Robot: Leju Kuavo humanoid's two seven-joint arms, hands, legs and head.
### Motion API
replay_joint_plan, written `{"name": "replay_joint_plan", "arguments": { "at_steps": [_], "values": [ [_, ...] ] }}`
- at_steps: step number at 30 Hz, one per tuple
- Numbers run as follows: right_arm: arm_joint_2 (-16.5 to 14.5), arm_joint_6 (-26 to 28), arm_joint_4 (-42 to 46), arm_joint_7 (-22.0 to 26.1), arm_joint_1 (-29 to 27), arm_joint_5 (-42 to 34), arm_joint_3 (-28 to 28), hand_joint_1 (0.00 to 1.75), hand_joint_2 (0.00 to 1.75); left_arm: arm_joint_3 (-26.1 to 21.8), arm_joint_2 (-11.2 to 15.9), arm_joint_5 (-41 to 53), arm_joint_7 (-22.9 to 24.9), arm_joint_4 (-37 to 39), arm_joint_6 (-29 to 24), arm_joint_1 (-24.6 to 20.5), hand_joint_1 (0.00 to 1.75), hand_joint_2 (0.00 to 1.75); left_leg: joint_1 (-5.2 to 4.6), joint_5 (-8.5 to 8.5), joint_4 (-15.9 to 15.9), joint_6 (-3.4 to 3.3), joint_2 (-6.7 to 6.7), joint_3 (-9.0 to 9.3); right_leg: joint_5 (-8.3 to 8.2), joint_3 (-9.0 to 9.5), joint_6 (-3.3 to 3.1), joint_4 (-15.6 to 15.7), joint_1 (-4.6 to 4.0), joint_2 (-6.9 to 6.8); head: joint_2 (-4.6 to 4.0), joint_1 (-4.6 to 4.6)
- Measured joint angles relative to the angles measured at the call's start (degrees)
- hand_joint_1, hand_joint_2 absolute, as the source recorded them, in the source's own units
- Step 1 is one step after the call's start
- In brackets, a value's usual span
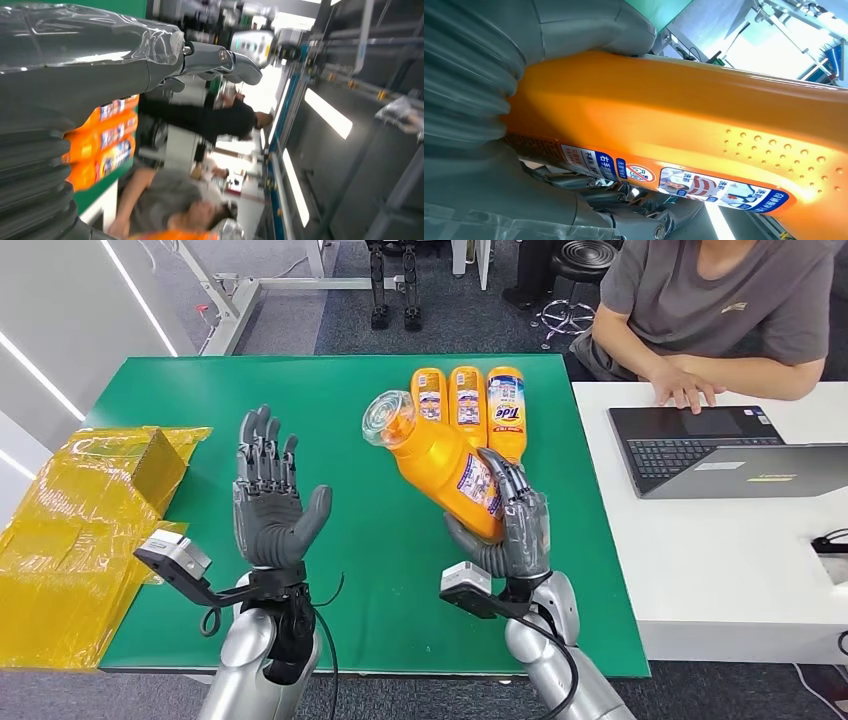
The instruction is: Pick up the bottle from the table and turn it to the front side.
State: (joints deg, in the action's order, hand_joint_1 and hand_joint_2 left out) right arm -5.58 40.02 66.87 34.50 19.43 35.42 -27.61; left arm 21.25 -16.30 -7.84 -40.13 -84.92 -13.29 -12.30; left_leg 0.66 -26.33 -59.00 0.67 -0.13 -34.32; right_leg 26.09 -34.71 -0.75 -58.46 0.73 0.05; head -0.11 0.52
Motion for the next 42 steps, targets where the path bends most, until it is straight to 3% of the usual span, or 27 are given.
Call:
{"name": "replay_joint_plan", "arguments": {
  "at_steps": [3,8,20,42],
  "values": [
    [-0.3,0.0,0.4,0.5,-0.6,1.0,0.3,1.75,1.75,0.9,0.0,-1.9,0.0,1.7,3.6,-0.4,0.00,1.75,0.00,0.00,0.0,0.00,0.01,0.00,0.00,-0.01,0.00,0.0,0.00,0.01,0.00,0.00],
    [-0.7,-1.3,0.6,-1.8,-0.8,2.1,0.2,1.75,1.75,2.1,-0.1,-2.0,0.0,3.8,4.7,-0.8,0.00,1.75,0.00,-0.01,0.0,0.00,0.01,-0.02,0.01,-0.02,0.00,0.0,0.00,0.01,0.00,0.01],
    [-1.0,-11.7,0.1,-8.1,0.2,5.1,-3.7,1.75,1.75,2.8,-0.1,-2.4,0.0,6.2,4.6,-1.2,0.00,1.75,0.01,0.00,0.0,0.00,0.01,-0.03,0.01,-0.01,0.00,0.0,0.00,0.01,0.00,0.01],
    [-1.3,-23.3,-3.6,-7.5,5.2,6.8,-8.9,1.75,1.75,2.2,-0.2,-3.2,-0.1,7.5,3.2,-2.1,0.00,1.75,0.01,0.00,0.0,0.00,0.01,-0.04,0.01,-0.03,-0.01,0.0,0.00,0.01,0.00,0.00]
  ]
}}
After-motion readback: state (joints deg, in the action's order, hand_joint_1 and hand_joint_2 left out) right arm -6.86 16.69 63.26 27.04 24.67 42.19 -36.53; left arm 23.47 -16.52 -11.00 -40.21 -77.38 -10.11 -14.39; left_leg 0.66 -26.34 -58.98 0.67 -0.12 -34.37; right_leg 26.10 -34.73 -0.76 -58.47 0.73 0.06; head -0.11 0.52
